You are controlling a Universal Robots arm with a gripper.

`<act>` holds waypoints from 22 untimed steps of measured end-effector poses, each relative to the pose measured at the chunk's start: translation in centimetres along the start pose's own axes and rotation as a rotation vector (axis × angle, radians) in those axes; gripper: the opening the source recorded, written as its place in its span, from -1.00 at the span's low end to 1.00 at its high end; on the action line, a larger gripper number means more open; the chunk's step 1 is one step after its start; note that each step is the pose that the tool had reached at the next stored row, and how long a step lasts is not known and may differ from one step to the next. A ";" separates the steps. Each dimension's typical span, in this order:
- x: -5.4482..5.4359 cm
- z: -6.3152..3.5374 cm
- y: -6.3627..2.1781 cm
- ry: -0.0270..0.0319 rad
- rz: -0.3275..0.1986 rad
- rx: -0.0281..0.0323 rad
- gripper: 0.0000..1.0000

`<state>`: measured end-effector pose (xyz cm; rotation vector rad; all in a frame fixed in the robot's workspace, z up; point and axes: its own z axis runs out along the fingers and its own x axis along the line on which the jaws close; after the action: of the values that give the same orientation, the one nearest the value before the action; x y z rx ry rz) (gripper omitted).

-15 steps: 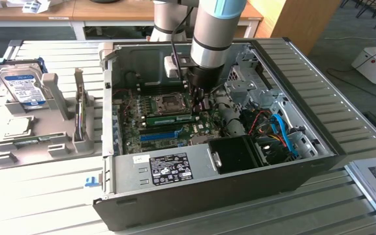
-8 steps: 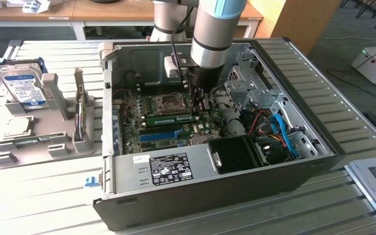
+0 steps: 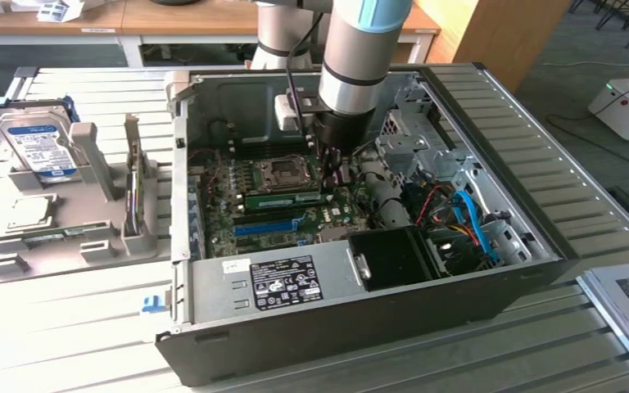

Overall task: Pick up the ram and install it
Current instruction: 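Press down the ram until it locks into place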

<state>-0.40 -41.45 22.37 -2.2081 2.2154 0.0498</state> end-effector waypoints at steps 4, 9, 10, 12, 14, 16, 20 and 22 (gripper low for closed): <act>0.0 0.05 0.00 0.0000 0.000 0.0000 -0.80; 0.0 0.14 0.00 0.0003 0.000 -0.0001 -0.80; 0.0 0.15 0.00 0.0003 0.000 -0.0001 -0.80; 0.0 0.16 -0.01 0.0001 0.000 0.0000 -0.80; 0.0 0.17 -0.01 0.0000 0.000 0.0000 -0.80; 0.0 0.13 0.00 -0.0003 0.000 0.0001 -0.80; 0.0 -0.11 0.01 -0.0002 0.000 -0.0002 -0.80; 0.0 -0.30 0.01 -0.0001 0.000 -0.0003 -0.80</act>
<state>-0.41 -41.45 22.67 -2.2080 2.2157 0.0504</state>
